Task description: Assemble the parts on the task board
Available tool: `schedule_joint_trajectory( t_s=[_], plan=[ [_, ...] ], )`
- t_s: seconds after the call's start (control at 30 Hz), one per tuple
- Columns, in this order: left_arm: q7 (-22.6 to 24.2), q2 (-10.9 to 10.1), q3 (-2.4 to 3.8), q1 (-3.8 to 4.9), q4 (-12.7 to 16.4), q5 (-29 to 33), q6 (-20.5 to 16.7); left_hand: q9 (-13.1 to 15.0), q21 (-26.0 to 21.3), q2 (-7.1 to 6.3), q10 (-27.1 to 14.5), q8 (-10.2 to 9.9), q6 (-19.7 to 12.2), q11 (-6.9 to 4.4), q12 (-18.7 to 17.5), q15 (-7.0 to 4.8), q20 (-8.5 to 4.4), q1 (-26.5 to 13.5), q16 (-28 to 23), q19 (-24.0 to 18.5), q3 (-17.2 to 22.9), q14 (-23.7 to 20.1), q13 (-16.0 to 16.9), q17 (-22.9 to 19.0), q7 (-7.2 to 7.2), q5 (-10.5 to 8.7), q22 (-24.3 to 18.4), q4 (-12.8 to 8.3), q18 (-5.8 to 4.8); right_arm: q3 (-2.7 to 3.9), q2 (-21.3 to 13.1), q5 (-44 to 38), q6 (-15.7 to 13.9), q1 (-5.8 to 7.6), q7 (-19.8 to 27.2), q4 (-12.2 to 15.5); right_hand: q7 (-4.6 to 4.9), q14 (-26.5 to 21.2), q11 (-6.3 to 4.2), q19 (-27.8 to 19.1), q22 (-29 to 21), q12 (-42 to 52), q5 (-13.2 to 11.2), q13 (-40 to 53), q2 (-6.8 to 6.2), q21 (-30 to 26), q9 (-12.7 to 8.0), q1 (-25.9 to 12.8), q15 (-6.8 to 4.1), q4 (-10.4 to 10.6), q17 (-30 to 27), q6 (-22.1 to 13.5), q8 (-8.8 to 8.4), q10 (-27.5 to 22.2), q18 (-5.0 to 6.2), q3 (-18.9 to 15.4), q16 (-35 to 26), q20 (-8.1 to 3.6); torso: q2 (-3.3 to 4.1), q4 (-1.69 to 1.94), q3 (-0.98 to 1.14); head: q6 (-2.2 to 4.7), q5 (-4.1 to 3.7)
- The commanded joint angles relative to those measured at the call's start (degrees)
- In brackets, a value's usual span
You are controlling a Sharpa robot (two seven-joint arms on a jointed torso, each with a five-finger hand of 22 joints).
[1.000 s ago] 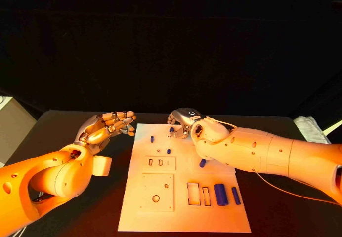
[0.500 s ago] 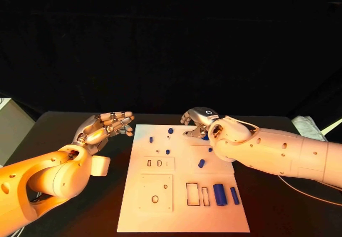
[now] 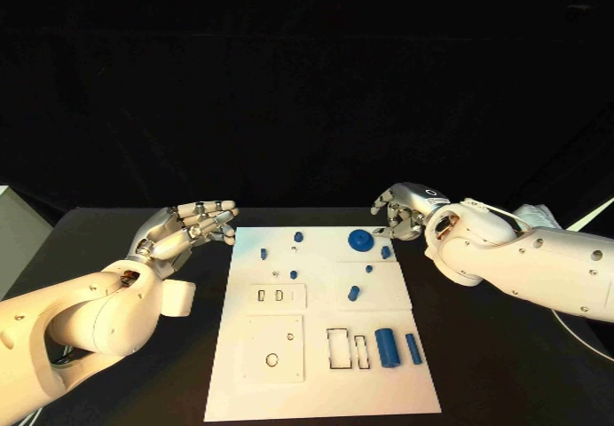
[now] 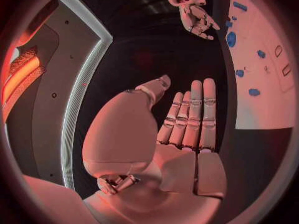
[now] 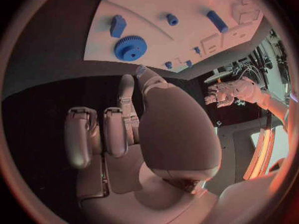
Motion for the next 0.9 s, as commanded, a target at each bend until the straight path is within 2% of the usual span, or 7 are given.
schedule_joint_trajectory(
  t_s=[0.03, 0.07, 0.1, 0.13, 0.23, 0.7, 0.9],
  plan=[
    [0.24, 0.36, 0.04, 0.06, -0.15, -0.06, 1.36, -0.07, 0.38, 0.41, -0.32, 0.15, -0.46, 0.08, -0.14, 0.01, -0.04, 0.21, 0.26, -0.45, 0.00, -0.32, -0.06, -0.01, 0.40, -0.30, 0.08, -0.37, 0.74, 0.00, -0.29, 4.42, 4.43, -0.04, -0.21, -0.58, 0.77, 3.65, 0.33, 3.75, 9.81, 17.36, 0.65, 19.54, 0.26, 1.56, 0.31, 0.01, 0.30, 0.73, 4.26, -0.12, 0.46, 3.86, -1.37, -0.49, 2.25, 0.44, -0.10, -0.12, 0.25, -0.11, -0.14],
    [0.23, 0.43, 0.04, 0.05, -0.22, -0.06, 1.40, -0.07, 0.42, 0.43, -0.34, 0.16, -0.45, 0.08, -0.14, 0.01, -0.04, 0.25, 0.29, -0.47, 0.04, -0.33, -0.06, -0.02, 0.39, -0.29, 0.10, -0.41, 0.74, -0.01, -0.26, 5.02, 4.78, -0.06, -0.11, -0.88, 1.01, 3.81, 0.74, 3.89, 10.39, 22.54, 0.71, 25.85, 0.63, 1.99, 0.47, 0.18, 0.80, 0.85, 5.90, -0.52, 0.47, 4.08, -1.47, -0.84, 3.09, 0.94, -0.10, -0.14, 0.21, -0.12, -0.14],
    [0.22, 0.50, 0.04, 0.05, -0.31, -0.06, 1.45, -0.07, 0.42, 0.43, -0.34, 0.16, -0.45, 0.08, -0.14, 0.01, -0.04, 0.25, 0.29, -0.47, 0.04, -0.33, -0.06, -0.02, 0.39, -0.29, 0.10, -0.41, 0.74, -0.01, -0.15, 5.68, 5.14, -0.09, 0.02, -1.28, 1.19, 3.94, 0.92, 3.97, 10.63, 24.00, 0.71, 27.65, 0.67, 2.17, 0.50, 0.07, 1.00, 0.92, 6.69, -0.68, 0.45, 4.63, -1.50, -1.03, 3.44, 0.90, -0.09, -0.13, 0.20, -0.10, -0.13],
    [0.21, 0.56, 0.04, 0.04, -0.38, -0.06, 1.49, -0.07, 0.42, 0.43, -0.34, 0.16, -0.45, 0.08, -0.14, 0.01, -0.04, 0.25, 0.29, -0.47, 0.04, -0.33, -0.06, -0.02, 0.39, -0.29, 0.10, -0.41, 0.74, -0.02, 0.04, 6.21, 5.41, -0.13, 0.14, -1.70, 1.69, 4.53, 1.35, 4.35, 11.56, 29.70, 1.06, 34.34, 0.83, 2.90, 0.62, -0.17, 1.35, 0.95, 9.74, -1.12, 0.53, 7.91, -1.72, -1.61, 4.79, 1.31, -0.03, -0.11, 0.16, -0.06, -0.11],
    [0.19, 0.66, 0.03, 0.04, -0.54, -0.06, 1.57, -0.07, 0.42, 0.43, -0.34, 0.16, -0.45, 0.08, -0.14, 0.01, -0.04, 0.25, 0.29, -0.47, 0.04, -0.33, -0.06, -0.02, 0.39, -0.29, 0.10, -0.41, 0.74, -0.05, 0.97, 7.34, 5.99, -0.40, 0.40, -2.98, 2.28, 5.35, 1.96, 5.36, 13.80, 34.71, 1.41, 40.46, 1.20, 4.68, 1.03, -0.35, 1.95, 0.93, 14.17, -1.42, 1.22, 10.75, -2.27, -2.47, 6.61, 2.04, 0.06, -0.06, 0.18, -0.13, -0.07],
    [0.12, 0.68, 0.03, 0.03, -0.80, -0.06, 1.73, -0.07, 0.54, 0.49, -0.38, 0.16, -0.45, 0.08, -0.11, 0.02, -0.04, 0.34, 0.36, -0.54, 0.13, -0.38, -0.05, -0.05, 0.37, -0.26, 0.16, -0.52, 0.75, -0.09, 5.28, 10.01, 6.07, -1.80, 1.11, -5.88, 2.57, 5.78, 2.29, 5.98, 15.05, 36.03, 2.20, 42.15, 1.65, 5.68, 1.21, -0.67, 2.31, 1.05, 16.30, -1.51, 1.60, 11.72, -2.59, -2.61, 7.37, 2.38, 0.19, 0.14, 0.09, -0.62, 0.07],
    [0.07, 0.62, 0.03, 0.03, -0.81, -0.06, 1.75, -0.07, 0.54, 0.49, -0.38, 0.16, -0.45, 0.08, -0.11, 0.02, -0.04, 0.34, 0.36, -0.54, 0.13, -0.38, -0.05, -0.05, 0.37, -0.26, 0.16, -0.52, 0.75, -0.10, 6.20, 10.45, 6.45, -2.02, 1.18, -6.35, 2.58, 5.83, 2.31, 5.98, 15.05, 36.28, 2.37, 42.46, 1.78, 5.68, 1.24, -0.76, 2.34, 1.05, 16.50, -1.47, 1.69, 11.94, -2.59, -2.58, 7.43, 2.43, 0.17, -0.01, 0.15, -0.86, 0.24]
  ],
)
